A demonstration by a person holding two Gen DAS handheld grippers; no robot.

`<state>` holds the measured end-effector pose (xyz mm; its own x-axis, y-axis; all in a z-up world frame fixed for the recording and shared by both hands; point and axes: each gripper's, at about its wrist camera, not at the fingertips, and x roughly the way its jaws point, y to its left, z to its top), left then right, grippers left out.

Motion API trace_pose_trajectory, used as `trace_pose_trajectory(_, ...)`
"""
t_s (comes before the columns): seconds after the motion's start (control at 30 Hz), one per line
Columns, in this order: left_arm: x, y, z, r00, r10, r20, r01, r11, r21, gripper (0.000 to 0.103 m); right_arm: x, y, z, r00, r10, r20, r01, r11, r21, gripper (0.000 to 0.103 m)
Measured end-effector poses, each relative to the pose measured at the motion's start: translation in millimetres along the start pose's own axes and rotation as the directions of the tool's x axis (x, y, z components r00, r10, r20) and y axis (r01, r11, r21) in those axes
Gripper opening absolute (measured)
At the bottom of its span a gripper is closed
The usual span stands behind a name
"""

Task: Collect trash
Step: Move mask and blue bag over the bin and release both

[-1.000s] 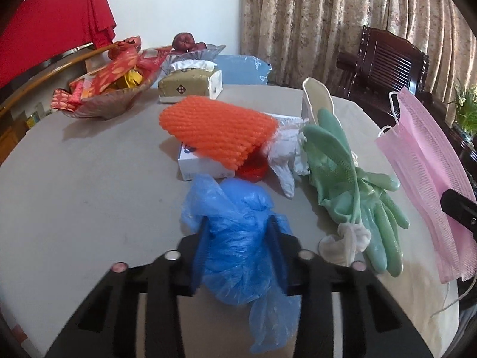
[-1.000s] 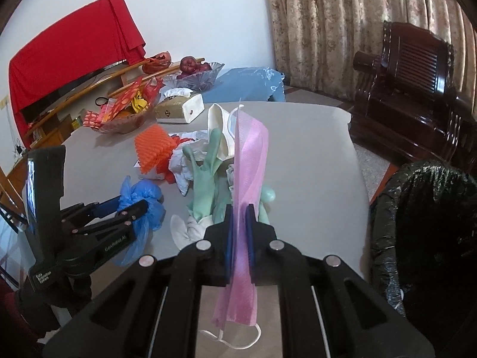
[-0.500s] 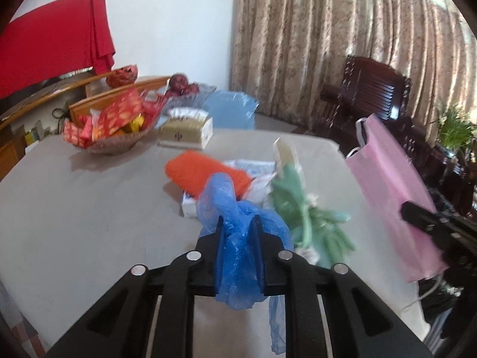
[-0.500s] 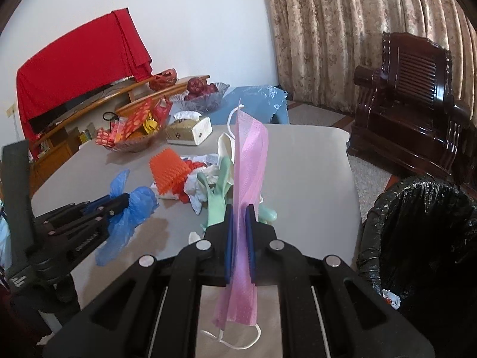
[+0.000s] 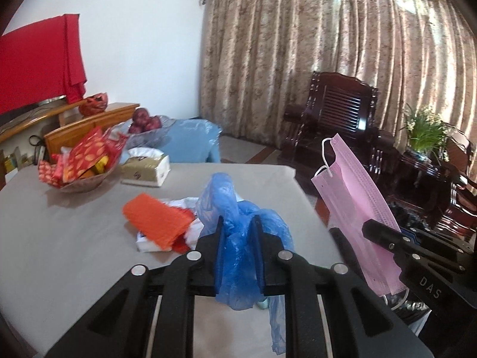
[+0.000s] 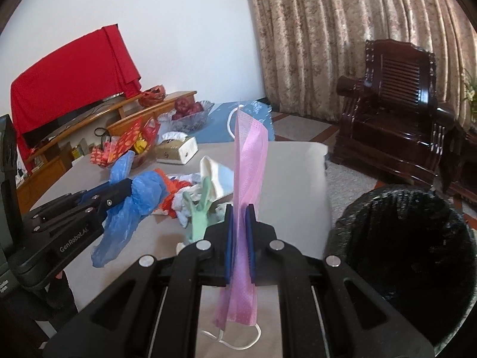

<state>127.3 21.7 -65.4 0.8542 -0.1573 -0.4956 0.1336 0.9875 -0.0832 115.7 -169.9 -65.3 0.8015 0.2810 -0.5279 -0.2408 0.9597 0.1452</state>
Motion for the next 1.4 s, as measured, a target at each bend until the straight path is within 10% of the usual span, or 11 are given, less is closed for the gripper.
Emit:
trace_pose_trajectory(0.53,25,-82,12,0.986,-0.164,-0.001,0.163,0.984,0.076,0.017,-44,-98,-2,0.976,-0.214,0.036,0.210,0.974,0.090,0.008)
trace_pose_trajectory(1.13,84,-208,7,0.933,-0.350,-0.083,0.358,0.921,0.152,0.017,-51,-205,-56,0.915,-0.397,-0.075,0.404,0.893,0.201,0.008)
trace_pose_trajectory(1.3,98,-230,0,0.919,-0.377,-0.115,0.392,0.903,0.174,0.020,-46,-224,-67,0.899,-0.424,-0.107,0.437,0.875,0.208,0.017)
trace_pose_trajectory(1.4,106,-233,-1,0.908,-0.393,-0.143,0.413,0.897,0.156,0.044,-46,-233,-73,0.887,-0.445,-0.120,0.461,0.862,0.213,0.039)
